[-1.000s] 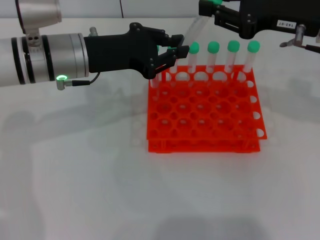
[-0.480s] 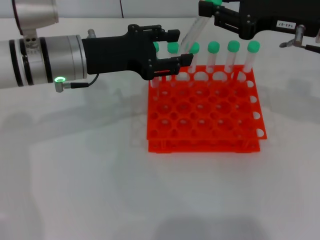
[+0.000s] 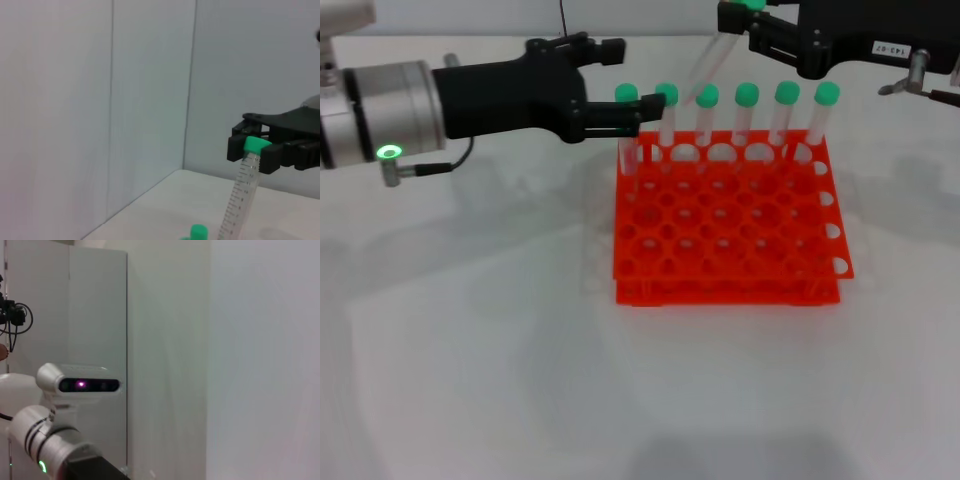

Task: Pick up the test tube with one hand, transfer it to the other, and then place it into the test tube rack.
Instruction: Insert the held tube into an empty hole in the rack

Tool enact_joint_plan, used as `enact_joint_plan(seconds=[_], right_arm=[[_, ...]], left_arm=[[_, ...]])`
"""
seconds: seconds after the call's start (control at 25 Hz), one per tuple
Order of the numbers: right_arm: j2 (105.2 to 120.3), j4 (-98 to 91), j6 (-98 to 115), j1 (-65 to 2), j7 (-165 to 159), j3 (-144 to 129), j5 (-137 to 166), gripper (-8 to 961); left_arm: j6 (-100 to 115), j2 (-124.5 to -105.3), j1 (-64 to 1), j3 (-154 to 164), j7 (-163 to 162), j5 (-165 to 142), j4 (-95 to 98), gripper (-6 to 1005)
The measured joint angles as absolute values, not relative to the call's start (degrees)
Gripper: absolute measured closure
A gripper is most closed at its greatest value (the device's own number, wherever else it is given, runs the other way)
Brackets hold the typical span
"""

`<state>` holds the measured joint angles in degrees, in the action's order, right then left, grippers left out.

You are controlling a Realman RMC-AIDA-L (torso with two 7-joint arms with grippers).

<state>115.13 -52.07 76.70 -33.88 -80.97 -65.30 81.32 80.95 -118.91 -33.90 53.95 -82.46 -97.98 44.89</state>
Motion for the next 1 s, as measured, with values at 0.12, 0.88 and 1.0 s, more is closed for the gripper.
enact_joint_plan(seconds=[0.12,0.88,1.0], right_arm=[[115.13,-51.94,76.59,-33.80,-80.99,-65.30,81.31,685],[115.22,-51.84,76.32,-33.55,-82.28,-68.00,81.87,687],[115.23,-51.83,75.65,-33.48,-83.80,-68.24,83.38,687]], left_arm=[[82.12,-118.91,-31.62,53.92,-84.60,-97.95,47.75,118],[86.07,-117.98,-20.30,53.57,-100.87,-106.01,60.17,111],[86.14,-117.69,-19.91,53.49,-101.35,-109.01,60.24,112]])
